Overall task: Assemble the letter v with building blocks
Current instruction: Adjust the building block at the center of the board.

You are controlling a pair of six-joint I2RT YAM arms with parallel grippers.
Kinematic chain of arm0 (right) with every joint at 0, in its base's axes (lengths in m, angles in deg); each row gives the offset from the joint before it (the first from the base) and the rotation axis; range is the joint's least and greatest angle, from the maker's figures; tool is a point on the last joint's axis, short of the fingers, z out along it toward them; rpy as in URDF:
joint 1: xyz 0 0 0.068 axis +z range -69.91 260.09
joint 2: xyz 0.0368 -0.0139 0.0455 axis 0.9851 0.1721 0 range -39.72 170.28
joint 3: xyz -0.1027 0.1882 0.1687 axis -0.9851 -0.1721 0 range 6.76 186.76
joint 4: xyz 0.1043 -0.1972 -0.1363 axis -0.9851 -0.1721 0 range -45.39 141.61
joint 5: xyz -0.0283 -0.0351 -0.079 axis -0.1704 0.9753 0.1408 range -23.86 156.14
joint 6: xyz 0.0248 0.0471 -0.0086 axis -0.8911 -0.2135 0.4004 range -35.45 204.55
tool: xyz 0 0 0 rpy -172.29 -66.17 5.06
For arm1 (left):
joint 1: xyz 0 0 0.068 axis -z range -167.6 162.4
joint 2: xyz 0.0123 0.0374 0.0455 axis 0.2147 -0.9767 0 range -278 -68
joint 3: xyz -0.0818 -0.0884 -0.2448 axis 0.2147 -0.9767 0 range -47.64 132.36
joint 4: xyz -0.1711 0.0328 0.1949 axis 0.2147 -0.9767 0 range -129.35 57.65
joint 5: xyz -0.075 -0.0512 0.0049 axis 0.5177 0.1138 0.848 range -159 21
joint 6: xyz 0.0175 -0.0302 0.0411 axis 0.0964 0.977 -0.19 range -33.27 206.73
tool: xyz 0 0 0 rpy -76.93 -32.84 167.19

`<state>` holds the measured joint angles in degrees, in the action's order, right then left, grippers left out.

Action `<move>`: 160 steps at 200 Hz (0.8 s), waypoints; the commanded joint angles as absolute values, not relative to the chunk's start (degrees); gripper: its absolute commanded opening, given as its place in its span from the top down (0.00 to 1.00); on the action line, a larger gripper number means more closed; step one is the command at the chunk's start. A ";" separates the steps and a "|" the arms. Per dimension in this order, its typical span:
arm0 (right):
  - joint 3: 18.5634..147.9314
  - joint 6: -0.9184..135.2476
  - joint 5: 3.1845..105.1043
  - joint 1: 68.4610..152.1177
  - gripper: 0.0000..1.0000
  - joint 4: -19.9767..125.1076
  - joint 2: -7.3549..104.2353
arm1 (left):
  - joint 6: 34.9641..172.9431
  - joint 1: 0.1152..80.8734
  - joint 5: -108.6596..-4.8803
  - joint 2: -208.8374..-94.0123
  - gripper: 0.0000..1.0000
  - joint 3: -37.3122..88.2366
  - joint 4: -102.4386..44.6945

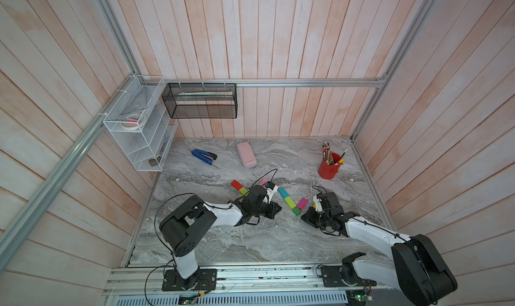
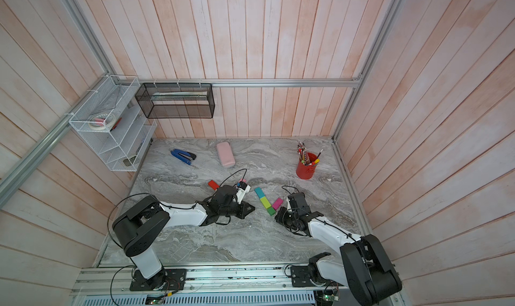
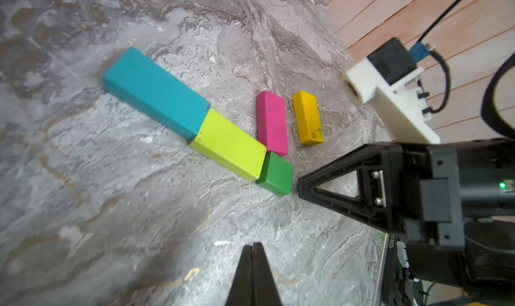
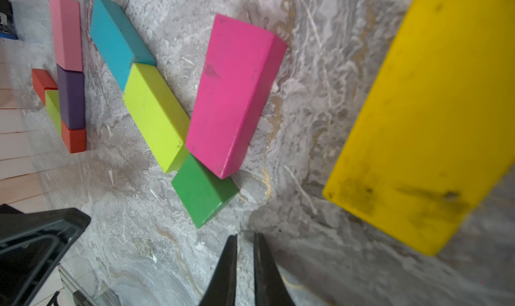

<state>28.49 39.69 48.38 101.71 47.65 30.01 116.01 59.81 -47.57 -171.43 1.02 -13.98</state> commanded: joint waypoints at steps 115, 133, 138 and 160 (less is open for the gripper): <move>27.79 37.52 48.57 102.07 0.86 51.26 34.25 | 113.96 61.26 -48.08 -179.69 1.00 10.00 -24.87; 28.14 37.62 48.74 102.06 0.86 51.27 34.85 | 113.77 61.43 -47.95 -180.24 1.00 10.65 -25.50; 28.21 37.57 48.74 102.07 0.86 51.39 34.96 | 113.74 61.43 -47.99 -180.32 1.00 10.79 -25.62; 28.46 37.62 48.96 102.10 0.86 51.28 35.22 | 113.68 61.53 -47.95 -180.76 1.00 11.28 -26.22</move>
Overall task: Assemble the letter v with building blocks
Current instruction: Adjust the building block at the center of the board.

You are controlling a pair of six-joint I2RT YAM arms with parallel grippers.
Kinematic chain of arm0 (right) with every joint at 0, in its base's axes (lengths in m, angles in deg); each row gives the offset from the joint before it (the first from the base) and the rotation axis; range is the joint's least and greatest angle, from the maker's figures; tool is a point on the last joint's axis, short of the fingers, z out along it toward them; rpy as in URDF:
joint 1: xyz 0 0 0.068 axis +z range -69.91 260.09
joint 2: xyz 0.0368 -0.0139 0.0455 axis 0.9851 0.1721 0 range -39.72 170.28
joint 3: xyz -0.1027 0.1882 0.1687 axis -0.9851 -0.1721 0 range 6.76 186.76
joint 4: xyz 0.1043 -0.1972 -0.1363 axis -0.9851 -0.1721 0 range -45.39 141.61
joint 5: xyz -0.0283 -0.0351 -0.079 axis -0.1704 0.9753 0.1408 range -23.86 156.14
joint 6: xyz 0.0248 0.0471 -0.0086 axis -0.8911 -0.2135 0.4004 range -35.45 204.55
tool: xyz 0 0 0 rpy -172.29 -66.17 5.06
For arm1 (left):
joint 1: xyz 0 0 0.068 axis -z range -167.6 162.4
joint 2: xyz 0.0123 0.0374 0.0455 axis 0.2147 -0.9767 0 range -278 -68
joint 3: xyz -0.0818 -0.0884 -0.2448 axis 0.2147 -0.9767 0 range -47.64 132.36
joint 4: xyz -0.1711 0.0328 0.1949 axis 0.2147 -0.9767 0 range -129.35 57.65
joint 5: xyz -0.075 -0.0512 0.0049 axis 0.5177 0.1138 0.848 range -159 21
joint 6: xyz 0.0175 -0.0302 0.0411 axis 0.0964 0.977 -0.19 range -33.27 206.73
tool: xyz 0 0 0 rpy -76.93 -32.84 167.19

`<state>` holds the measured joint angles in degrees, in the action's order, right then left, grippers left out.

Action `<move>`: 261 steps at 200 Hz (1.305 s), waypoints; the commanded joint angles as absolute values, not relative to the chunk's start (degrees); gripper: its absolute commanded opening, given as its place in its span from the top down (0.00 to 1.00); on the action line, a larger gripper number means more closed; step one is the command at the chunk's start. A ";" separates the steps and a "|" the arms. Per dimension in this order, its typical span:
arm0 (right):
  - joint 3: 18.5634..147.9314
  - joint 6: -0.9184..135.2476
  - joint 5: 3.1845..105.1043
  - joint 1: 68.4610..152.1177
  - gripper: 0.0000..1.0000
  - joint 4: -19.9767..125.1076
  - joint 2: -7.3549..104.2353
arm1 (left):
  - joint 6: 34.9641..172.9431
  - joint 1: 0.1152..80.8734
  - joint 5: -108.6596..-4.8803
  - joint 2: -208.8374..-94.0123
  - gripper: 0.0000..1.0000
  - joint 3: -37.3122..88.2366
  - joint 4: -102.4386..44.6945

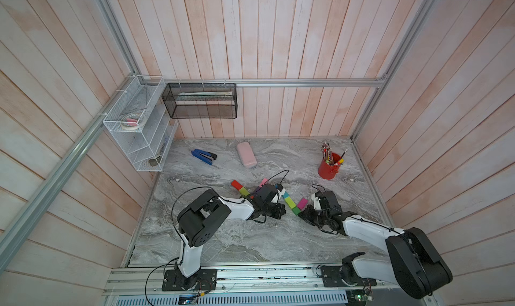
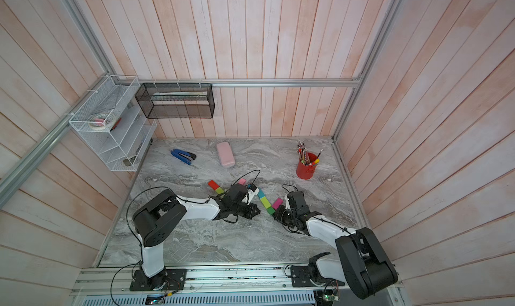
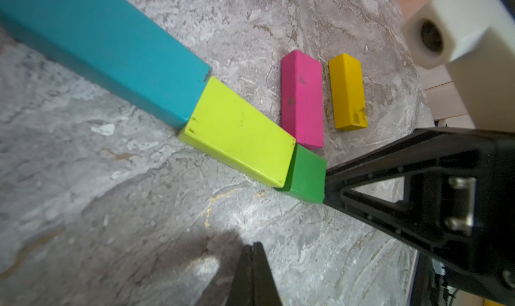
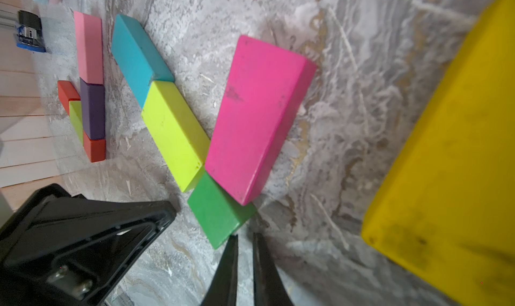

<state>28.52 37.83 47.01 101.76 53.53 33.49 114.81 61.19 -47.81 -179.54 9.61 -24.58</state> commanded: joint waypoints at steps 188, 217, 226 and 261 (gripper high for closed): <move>30.52 39.10 51.07 102.04 0.86 46.86 33.40 | 112.80 62.64 -50.23 -182.14 1.00 13.87 -29.83; 34.45 42.29 54.25 100.21 0.85 41.49 31.04 | 112.35 62.74 -49.27 -181.12 1.00 12.76 -28.19; 35.64 43.75 54.49 98.63 0.85 40.26 30.71 | 112.07 62.85 -49.08 -181.12 1.00 12.71 -28.13; 40.24 49.92 57.45 92.55 0.85 37.61 31.47 | 111.05 63.37 -48.02 -181.28 1.00 13.21 -28.12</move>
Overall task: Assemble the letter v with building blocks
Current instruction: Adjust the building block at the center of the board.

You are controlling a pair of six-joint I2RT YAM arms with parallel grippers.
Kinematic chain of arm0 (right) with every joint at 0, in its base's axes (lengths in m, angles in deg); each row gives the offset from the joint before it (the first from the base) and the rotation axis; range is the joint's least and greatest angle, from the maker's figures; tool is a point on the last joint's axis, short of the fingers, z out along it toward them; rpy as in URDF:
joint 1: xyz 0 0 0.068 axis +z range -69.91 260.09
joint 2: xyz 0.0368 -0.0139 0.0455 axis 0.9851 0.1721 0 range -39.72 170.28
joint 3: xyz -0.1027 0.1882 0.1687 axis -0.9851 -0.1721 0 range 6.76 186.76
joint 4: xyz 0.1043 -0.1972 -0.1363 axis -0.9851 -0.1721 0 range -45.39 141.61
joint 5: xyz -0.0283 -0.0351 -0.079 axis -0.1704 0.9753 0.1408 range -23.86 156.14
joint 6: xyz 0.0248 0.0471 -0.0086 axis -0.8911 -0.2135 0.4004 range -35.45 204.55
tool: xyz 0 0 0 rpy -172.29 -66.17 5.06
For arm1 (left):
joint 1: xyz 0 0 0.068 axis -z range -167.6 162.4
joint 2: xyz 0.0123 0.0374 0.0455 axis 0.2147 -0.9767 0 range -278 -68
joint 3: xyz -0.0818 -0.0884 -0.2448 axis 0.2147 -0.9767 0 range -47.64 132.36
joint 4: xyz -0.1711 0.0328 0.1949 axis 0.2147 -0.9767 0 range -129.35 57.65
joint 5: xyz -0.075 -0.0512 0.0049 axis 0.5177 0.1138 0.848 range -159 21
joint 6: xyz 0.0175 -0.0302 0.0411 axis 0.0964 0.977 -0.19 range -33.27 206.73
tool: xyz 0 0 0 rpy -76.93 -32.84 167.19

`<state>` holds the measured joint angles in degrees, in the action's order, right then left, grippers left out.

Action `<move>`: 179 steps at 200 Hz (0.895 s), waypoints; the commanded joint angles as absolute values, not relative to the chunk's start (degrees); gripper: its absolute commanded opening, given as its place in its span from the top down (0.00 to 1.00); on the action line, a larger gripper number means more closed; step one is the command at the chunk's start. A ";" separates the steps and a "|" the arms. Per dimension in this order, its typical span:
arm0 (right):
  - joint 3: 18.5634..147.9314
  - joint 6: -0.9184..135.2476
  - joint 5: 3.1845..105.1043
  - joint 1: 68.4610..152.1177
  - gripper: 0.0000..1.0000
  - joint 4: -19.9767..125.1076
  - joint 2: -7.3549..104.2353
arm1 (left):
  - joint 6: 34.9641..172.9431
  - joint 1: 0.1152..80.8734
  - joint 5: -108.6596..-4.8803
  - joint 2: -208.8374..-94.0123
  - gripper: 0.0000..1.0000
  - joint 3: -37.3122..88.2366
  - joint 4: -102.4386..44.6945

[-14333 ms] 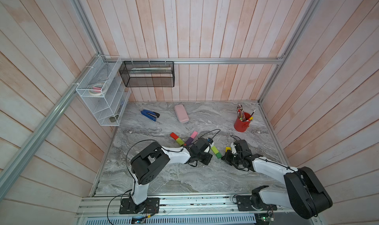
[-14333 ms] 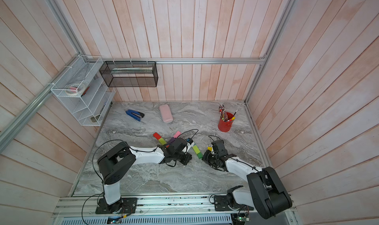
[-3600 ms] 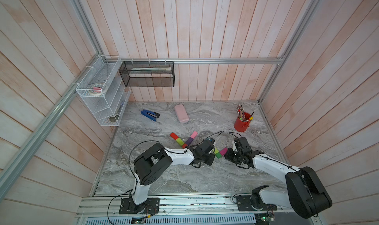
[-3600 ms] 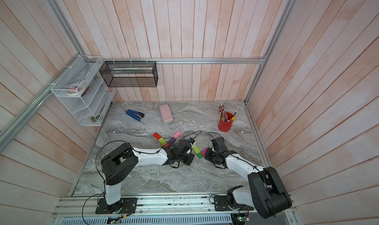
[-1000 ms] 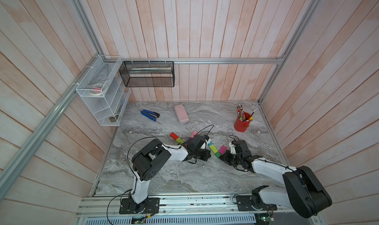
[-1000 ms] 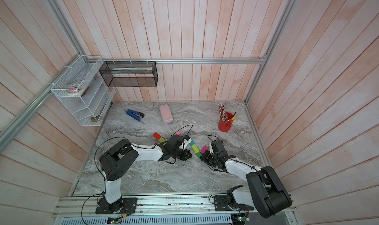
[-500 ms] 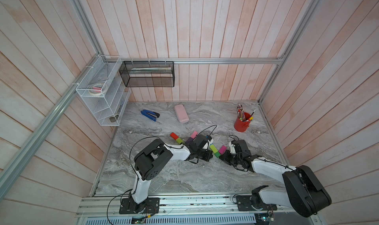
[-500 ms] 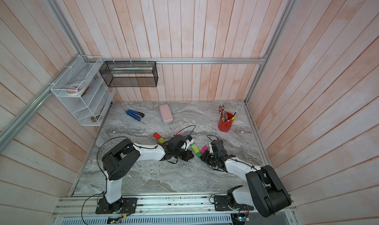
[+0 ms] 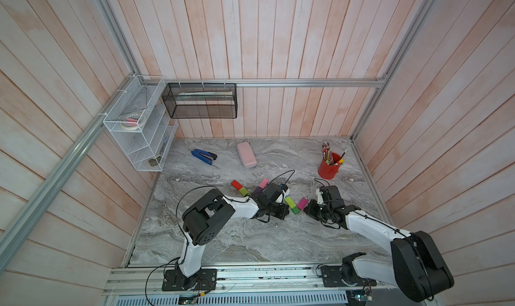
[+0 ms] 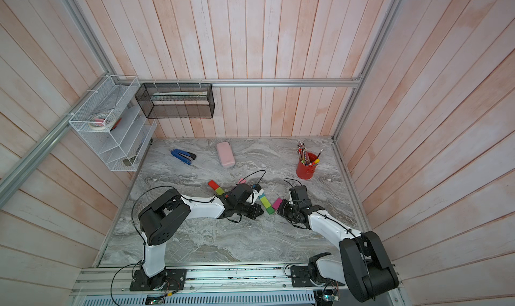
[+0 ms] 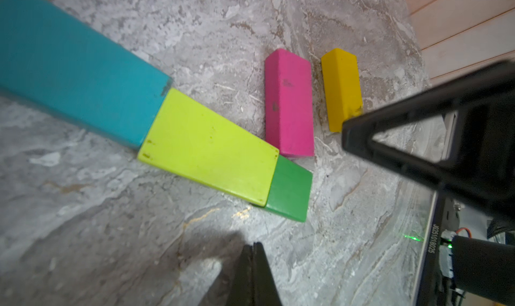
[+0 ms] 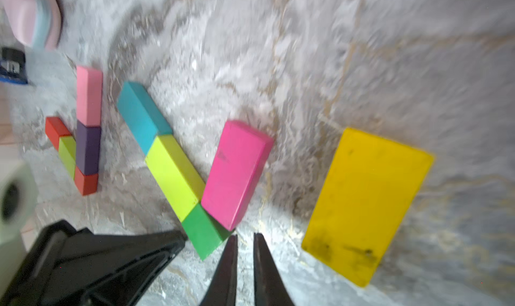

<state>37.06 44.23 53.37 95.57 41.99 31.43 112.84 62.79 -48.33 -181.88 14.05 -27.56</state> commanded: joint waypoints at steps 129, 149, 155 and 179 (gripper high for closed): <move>47.03 54.32 48.22 87.57 0.86 45.67 48.06 | 109.94 64.12 -48.07 -183.21 1.00 15.97 -30.51; 46.59 54.49 47.67 87.61 0.86 46.10 48.87 | 109.94 64.08 -48.16 -183.52 1.00 16.21 -30.71; 46.51 54.57 47.42 87.62 0.86 46.26 49.18 | 109.90 64.08 -48.17 -183.64 1.00 16.39 -30.79; 46.61 54.58 46.30 87.65 0.86 46.89 50.30 | 109.73 64.08 -48.06 -184.19 1.00 16.97 -31.29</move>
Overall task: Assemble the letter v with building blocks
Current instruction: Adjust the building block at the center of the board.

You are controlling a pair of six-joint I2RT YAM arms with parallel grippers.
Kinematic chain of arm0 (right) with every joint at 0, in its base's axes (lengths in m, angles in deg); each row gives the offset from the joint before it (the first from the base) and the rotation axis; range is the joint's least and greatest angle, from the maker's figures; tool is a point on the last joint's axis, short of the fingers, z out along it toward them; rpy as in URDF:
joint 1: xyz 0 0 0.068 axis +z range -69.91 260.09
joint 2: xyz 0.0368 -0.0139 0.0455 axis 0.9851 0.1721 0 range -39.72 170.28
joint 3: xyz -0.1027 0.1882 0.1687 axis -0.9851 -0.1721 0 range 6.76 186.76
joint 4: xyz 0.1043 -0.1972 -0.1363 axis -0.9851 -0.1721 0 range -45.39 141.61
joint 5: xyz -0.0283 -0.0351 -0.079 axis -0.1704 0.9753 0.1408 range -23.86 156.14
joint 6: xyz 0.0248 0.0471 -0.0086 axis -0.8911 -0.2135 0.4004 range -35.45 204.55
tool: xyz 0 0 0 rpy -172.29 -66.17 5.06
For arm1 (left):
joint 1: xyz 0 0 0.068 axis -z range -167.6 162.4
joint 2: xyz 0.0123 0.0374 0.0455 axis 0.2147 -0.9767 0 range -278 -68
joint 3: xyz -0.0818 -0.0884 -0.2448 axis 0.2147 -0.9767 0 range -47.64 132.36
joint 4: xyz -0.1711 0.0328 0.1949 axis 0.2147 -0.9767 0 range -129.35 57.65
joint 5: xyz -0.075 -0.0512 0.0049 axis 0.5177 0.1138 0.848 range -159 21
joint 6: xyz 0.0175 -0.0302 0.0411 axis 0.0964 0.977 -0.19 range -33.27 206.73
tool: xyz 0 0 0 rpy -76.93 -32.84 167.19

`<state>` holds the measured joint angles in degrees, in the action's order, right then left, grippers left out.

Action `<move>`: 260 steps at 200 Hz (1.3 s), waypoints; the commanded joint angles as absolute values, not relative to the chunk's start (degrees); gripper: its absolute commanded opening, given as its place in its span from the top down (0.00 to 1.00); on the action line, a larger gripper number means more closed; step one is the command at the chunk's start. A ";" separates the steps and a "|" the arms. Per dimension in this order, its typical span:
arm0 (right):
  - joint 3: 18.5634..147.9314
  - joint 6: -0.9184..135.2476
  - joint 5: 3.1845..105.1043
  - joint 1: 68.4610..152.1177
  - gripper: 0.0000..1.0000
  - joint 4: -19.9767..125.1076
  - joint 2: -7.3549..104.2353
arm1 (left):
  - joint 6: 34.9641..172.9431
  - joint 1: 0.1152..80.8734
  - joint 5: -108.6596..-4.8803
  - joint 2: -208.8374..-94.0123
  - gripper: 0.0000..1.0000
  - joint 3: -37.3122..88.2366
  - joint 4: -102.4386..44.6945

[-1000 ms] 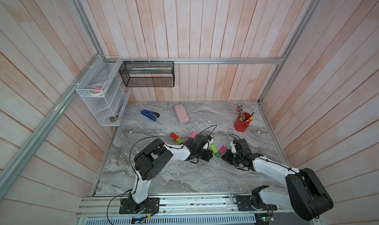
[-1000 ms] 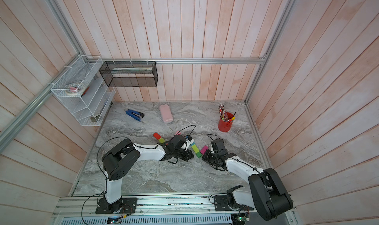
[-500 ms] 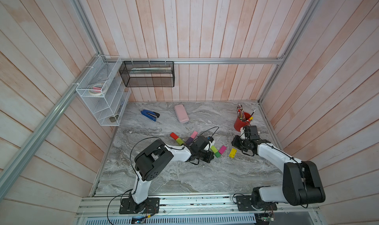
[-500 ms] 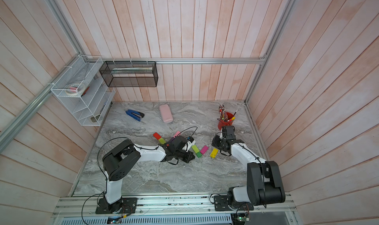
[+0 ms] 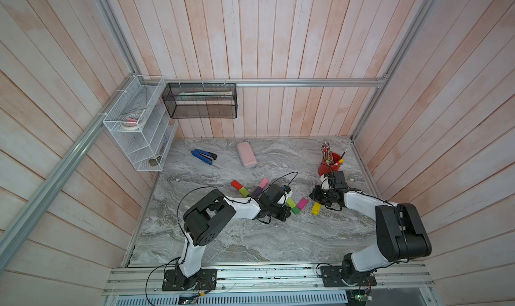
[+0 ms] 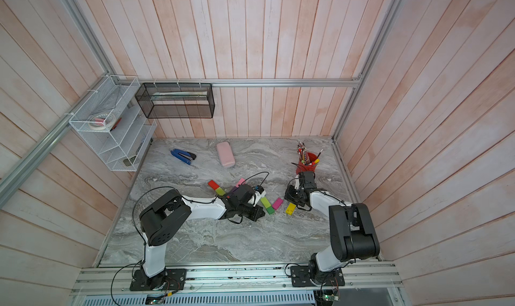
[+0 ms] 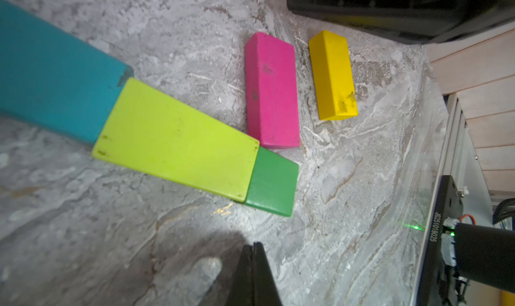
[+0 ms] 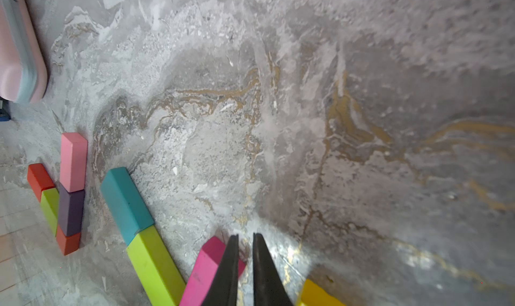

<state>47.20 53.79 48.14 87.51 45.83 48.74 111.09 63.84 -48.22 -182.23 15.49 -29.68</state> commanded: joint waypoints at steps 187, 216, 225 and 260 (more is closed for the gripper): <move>43.60 53.52 48.82 88.63 0.86 44.64 49.13 | 109.26 64.35 -47.55 -185.60 1.00 18.40 -32.35; 43.27 53.52 48.83 88.69 0.86 44.45 48.79 | 109.17 64.40 -47.59 -185.68 1.00 18.56 -32.51; 43.08 53.48 48.83 88.68 0.86 44.38 48.64 | 109.17 64.39 -47.64 -185.72 1.00 18.59 -32.51; 42.18 53.02 49.59 88.66 0.85 44.00 47.69 | 109.20 64.43 -47.64 -186.03 1.00 18.97 -32.84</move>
